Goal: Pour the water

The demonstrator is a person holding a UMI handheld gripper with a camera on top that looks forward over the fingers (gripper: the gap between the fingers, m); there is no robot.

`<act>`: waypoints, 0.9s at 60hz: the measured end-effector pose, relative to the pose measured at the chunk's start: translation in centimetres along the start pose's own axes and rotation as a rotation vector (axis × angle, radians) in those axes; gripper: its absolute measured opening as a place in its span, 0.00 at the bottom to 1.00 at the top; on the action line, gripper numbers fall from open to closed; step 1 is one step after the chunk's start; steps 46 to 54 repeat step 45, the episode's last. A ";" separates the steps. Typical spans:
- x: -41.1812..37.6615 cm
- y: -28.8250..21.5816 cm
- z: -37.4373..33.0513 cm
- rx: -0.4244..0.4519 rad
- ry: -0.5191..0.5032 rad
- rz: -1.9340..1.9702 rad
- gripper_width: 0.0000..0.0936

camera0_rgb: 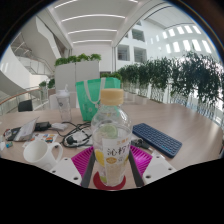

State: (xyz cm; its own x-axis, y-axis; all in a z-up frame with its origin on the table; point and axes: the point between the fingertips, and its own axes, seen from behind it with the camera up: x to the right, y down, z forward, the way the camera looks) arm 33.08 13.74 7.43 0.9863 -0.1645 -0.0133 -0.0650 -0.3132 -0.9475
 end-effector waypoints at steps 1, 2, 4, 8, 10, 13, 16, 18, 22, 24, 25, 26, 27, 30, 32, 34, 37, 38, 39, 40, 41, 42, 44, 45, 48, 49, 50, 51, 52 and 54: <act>0.1 0.0 -0.4 -0.013 0.001 0.001 0.73; -0.1 -0.1 -0.9 -0.022 -0.001 0.000 0.79; 0.1 -0.3 -1.8 -0.034 -0.003 -0.001 0.91; -0.5 -0.9 -5.0 -0.035 -0.010 0.003 0.88; -0.7 -1.6 -6.2 -0.035 -0.014 0.006 0.89; -1.3 -1.7 -9.1 -0.036 -0.014 0.007 0.89; -1.7 -2.6 -11.7 -0.036 -0.009 0.001 0.89; -2.0 -2.5 -13.5 -0.039 -0.002 -0.006 0.89; -3.0 -3.3 -17.2 -0.038 0.012 -0.022 0.89; -3.1 -3.8 -18.8 -0.033 0.016 -0.028 0.89; -3.3 -4.0 -19.7 -0.030 0.020 -0.029 0.89; -3.6 -4.2 -20.6 -0.027 0.025 -0.027 0.89; -3.9 -4.5 -21.6 -0.024 0.031 -0.024 0.89; -4.6 -5.1 -24.0 -0.015 0.038 -0.007 0.89; -5.6 -5.4 -25.8 -0.014 0.037 0.001 0.89; -6.4 -5.6 -27.7 -0.016 0.041 0.004 0.89; -7.0 -5.9 -30.2 -0.018 0.054 -0.005 0.89; -7.3 -5.9 -31.2 -0.019 0.059 -0.012 0.89; -7.7 -6.0 -32.1 -0.020 0.066 -0.018 0.89; -8.0 -6.2 -33.1 -0.020 0.072 -0.025 0.89; -7.8 -6.4 -33.6 -0.021 0.078 -0.032 0.89; -8.0 -6.5 -34.4 -0.020 0.083 -0.037 0.89; -8.5 -6.9 -36.0 -0.013 0.087 -0.049 0.89; -8.7 -7.1 -36.7 -0.008 0.088 -0.054 0.89; -8.7 -7.1 -36.7 -0.008 0.088 -0.054 0.89; -8.7 -7.1 -36.7 -0.008 0.088 -0.054 0.89; -8.7 -7.1 -36.7 -0.008 0.088 -0.054 0.89; -8.7 -7.1 -36.7 -0.008 0.088 -0.054 0.89; -8.7 -7.1 -36.7 -0.008 0.088 -0.054 0.89; -8.7 -7.1 -36.7 -0.008 0.088 -0.054 0.89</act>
